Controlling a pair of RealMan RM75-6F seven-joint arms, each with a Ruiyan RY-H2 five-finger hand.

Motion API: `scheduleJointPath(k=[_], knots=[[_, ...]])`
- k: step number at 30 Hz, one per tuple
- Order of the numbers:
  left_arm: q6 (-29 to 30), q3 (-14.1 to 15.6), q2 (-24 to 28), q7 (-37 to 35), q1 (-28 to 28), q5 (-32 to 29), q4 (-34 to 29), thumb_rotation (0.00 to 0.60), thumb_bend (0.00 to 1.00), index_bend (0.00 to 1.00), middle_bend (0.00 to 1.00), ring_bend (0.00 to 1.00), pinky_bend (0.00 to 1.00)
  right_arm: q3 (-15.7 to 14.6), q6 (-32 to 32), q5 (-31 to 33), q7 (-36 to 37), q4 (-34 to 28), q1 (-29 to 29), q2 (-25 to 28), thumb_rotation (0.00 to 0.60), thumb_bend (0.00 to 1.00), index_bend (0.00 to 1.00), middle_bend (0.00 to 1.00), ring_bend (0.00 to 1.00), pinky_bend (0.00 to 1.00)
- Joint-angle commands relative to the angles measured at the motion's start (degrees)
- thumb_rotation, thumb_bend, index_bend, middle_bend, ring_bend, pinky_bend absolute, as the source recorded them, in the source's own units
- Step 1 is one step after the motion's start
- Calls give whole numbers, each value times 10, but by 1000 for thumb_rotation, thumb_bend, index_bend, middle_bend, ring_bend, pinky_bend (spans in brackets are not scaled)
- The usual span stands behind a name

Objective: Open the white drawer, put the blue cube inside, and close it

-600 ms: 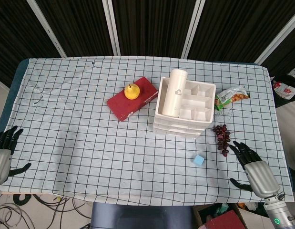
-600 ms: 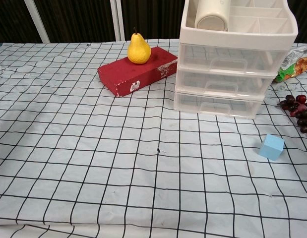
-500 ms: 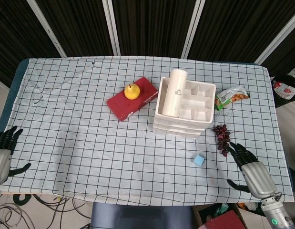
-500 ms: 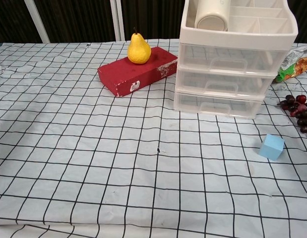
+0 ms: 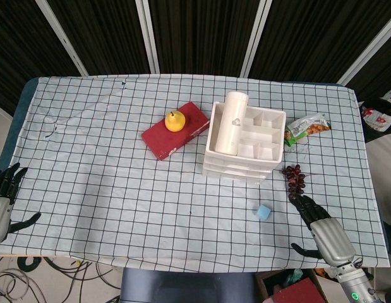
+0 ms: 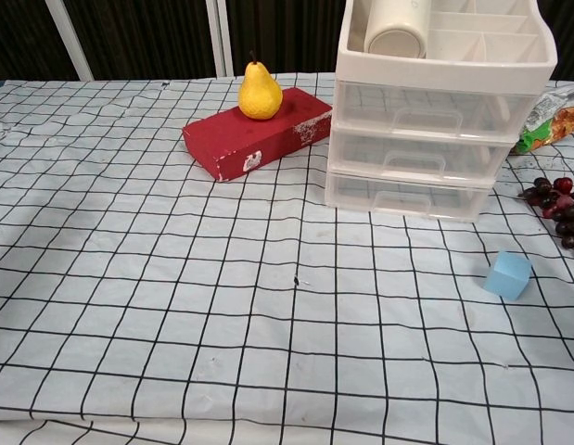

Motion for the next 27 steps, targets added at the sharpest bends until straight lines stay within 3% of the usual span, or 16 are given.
scheduleJointPath(k=[1,14,17,19,21,23,27], knots=[[13,-1,-6,-16,1,13,12,600,23,0,0,0,0,0,-3,4,3,-4,-1,-1,600,124,0,0,0,158],[12,-1,-9,-23,1,11,17,600,23,0,0,0,0,-3,-45,27,15,-64,9,-12,600,165,0,14,26,184],[10,-1,-8,-23,0,11,16,600,23,0,0,0,0,4,-74,55,24,-90,21,-24,600,209,0,143,171,280],[9,-1,-8,-22,0,10,16,600,24,0,0,0,0,13,-90,76,30,-105,30,-35,600,239,0,314,338,408],[8,-1,-8,-23,0,10,16,600,24,0,0,0,0,32,-106,110,35,-119,42,-55,600,294,0,545,564,607],[7,-1,-7,-23,-1,9,15,600,23,0,0,0,0,46,-123,144,42,-131,52,-71,600,353,0,665,681,712],[7,-2,-6,-26,-1,7,14,600,23,0,0,0,0,79,-170,237,50,-154,83,-97,600,434,0,729,753,764]])
